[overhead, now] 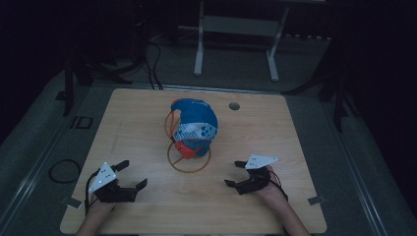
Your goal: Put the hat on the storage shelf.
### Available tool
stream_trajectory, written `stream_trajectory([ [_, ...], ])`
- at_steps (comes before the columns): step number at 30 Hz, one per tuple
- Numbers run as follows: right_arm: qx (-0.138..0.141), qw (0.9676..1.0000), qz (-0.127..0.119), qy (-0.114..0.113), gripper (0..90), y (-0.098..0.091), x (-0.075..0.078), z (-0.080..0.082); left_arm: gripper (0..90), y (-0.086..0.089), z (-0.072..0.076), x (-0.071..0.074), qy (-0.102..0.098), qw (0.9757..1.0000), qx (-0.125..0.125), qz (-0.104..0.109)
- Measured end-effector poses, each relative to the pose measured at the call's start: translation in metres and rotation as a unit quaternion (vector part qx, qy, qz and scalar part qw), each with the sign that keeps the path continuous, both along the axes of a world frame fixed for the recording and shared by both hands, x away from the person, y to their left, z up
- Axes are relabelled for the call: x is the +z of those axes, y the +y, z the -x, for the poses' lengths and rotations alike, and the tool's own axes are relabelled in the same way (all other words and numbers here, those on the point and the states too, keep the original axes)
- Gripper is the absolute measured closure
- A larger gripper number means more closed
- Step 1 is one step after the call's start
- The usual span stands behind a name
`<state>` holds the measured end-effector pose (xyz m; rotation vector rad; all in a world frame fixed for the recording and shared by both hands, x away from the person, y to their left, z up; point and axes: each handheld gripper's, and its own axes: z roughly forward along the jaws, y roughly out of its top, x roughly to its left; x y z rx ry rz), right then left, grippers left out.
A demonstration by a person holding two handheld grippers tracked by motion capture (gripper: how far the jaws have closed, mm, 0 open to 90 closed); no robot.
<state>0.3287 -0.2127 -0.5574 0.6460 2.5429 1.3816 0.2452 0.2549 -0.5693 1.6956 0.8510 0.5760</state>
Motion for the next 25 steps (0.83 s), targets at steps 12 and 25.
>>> stream_trajectory([
  [12,-0.008,0.9988,0.037,-0.031,14.7,-0.01,-0.005,0.007,2.0,0.002,0.001,0.0,-0.004,0.9999,0.012,-0.002],
  [25,-0.016,0.9979,0.048,-0.04,14.8,-0.014,-0.008,0.006,2.0,0.002,0.005,0.0,-0.005,0.9999,0.01,-0.006],
])
